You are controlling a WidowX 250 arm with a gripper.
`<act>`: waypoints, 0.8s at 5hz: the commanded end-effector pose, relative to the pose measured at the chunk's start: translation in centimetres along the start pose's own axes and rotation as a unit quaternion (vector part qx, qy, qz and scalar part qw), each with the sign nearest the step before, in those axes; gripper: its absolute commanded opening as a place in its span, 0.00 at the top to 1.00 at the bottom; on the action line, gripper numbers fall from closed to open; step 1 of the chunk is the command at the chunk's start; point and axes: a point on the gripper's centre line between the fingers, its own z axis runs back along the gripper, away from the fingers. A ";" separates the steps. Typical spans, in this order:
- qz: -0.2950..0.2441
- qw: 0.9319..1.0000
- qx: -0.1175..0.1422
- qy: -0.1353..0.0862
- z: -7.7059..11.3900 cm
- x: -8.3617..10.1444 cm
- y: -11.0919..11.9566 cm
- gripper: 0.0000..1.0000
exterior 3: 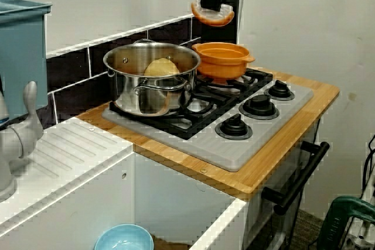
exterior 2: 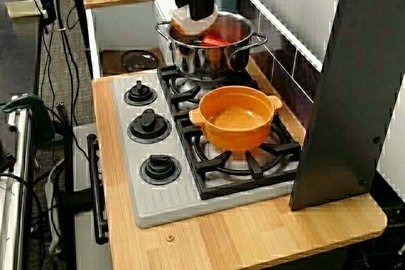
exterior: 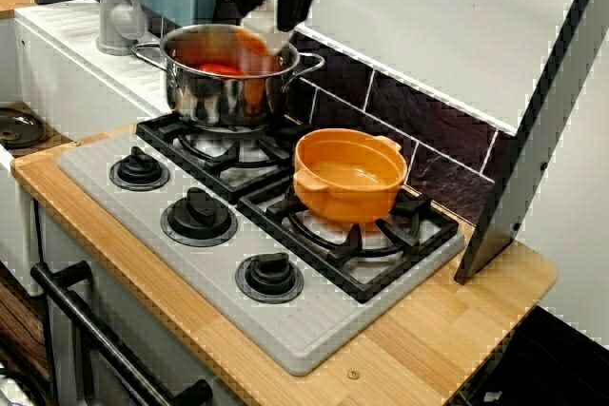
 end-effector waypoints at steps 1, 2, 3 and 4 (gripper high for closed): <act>0.024 0.999 -0.007 -0.045 2.6 0.2 3.3 1.00; 0.035 0.998 -0.003 -0.054 2.5 0.8 4.3 1.00; 0.044 0.998 0.001 -0.055 2.3 1.4 5.0 1.00; 0.054 0.997 0.000 -0.061 2.2 1.8 5.4 1.00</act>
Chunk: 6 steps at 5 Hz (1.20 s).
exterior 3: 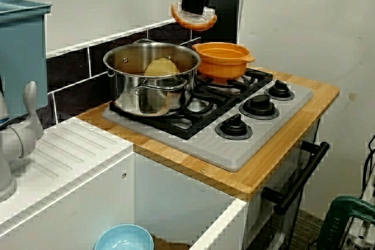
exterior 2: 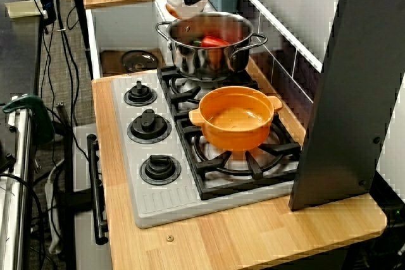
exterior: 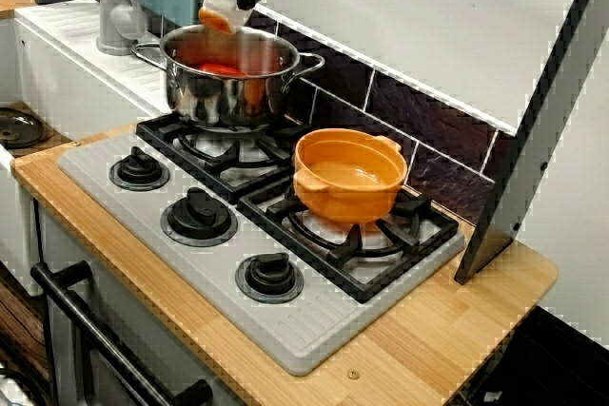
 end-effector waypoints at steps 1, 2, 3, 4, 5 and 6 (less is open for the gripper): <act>0.023 0.999 -0.005 -0.043 1.8 1.1 1.7 1.00; 0.029 0.999 -0.005 -0.041 1.7 1.9 2.0 1.00; 0.034 0.999 -0.004 -0.040 1.7 2.7 2.2 1.00; 0.036 0.999 -0.002 -0.041 1.6 3.1 2.3 1.00; 0.033 0.999 0.000 -0.040 1.3 3.1 2.4 1.00; 0.031 0.999 0.000 -0.038 1.2 3.0 2.3 1.00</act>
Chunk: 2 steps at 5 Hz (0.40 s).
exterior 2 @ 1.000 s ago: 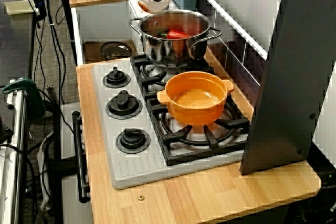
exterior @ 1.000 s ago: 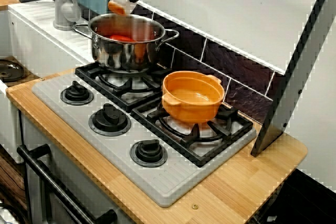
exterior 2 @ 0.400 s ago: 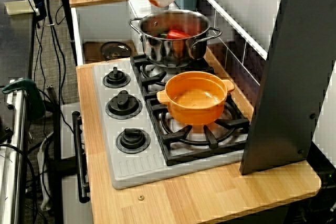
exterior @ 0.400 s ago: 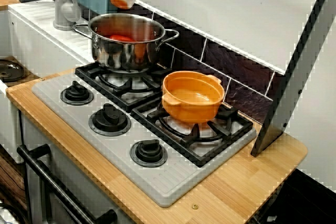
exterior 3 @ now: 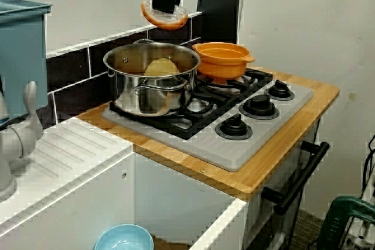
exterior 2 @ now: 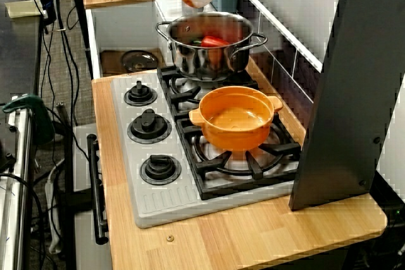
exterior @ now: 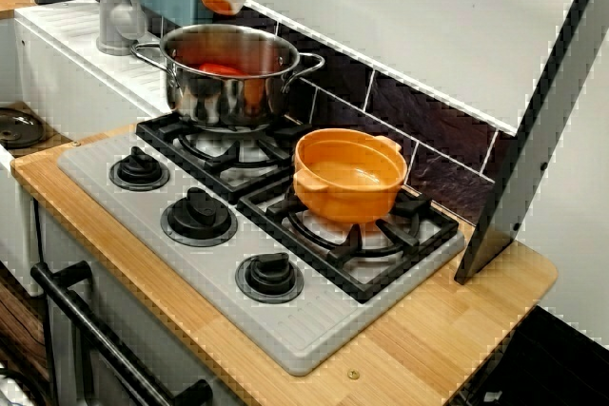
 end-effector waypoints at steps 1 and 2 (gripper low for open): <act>-0.001 1.000 -0.005 -0.022 1.6 -0.2 0.9 1.00; -0.002 1.000 -0.004 -0.022 1.5 -0.3 0.9 1.00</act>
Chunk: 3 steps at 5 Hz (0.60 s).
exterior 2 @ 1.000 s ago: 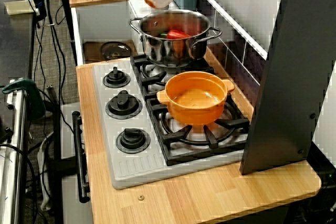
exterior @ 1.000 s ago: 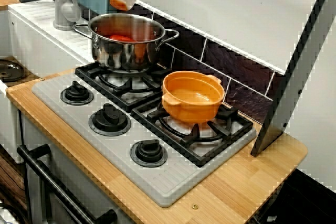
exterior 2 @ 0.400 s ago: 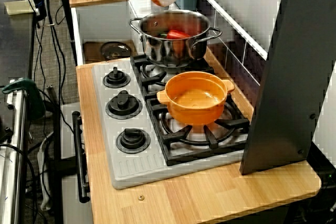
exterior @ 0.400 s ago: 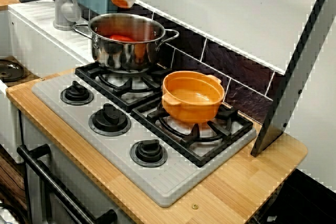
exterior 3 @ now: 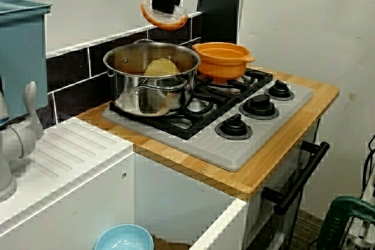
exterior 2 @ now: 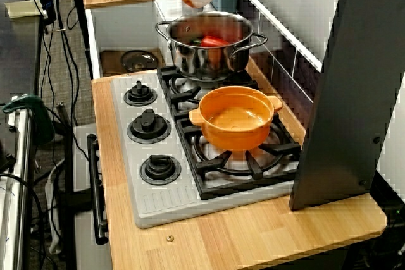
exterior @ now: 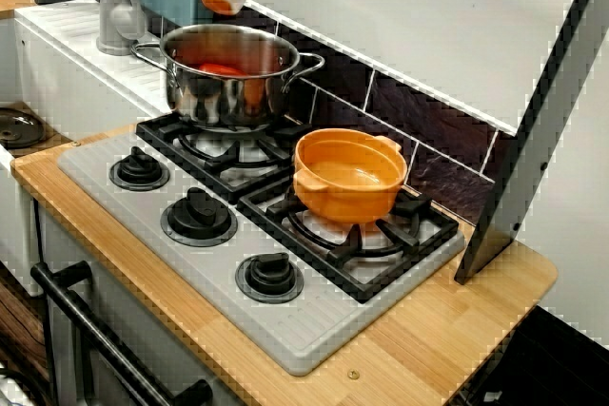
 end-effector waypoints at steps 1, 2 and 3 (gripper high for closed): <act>-0.001 1.000 -0.004 -0.022 1.4 -0.3 0.8 1.00; -0.001 1.000 0.004 -0.021 1.3 -0.1 0.9 0.94; -0.003 1.000 0.008 -0.021 1.3 0.1 0.8 0.00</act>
